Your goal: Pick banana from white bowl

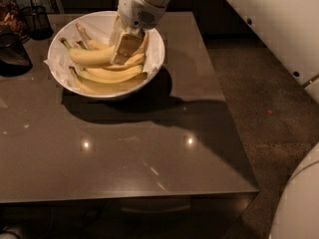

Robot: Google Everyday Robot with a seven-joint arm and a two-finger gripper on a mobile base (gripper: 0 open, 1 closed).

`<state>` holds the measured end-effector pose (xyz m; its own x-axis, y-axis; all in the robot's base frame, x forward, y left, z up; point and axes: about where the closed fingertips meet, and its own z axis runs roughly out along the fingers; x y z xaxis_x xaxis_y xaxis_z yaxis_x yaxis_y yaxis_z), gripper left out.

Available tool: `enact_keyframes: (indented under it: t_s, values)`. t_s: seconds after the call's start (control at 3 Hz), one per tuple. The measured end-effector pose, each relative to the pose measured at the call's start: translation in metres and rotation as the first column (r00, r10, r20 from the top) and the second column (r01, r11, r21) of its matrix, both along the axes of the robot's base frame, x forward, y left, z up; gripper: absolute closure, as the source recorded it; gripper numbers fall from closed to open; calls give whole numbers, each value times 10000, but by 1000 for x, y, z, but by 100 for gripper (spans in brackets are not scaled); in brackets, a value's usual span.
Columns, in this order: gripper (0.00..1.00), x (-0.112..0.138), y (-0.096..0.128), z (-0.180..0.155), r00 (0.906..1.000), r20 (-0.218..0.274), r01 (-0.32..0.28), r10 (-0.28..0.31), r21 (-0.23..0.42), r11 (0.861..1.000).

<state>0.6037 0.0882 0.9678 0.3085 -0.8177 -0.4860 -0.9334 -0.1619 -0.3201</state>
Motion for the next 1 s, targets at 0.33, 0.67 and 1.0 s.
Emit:
enact_keyframes:
  t_s: [0.33, 0.67, 1.0]
  values:
    - [100, -20, 4, 7, 10000, -5, 60, -60, 242, 9997]
    - [100, -53, 8, 16, 9994, 34, 332, -335, 730, 9968]
    - [100, -84, 8, 22, 9982, 56, 581, -590, 1068, 9926]
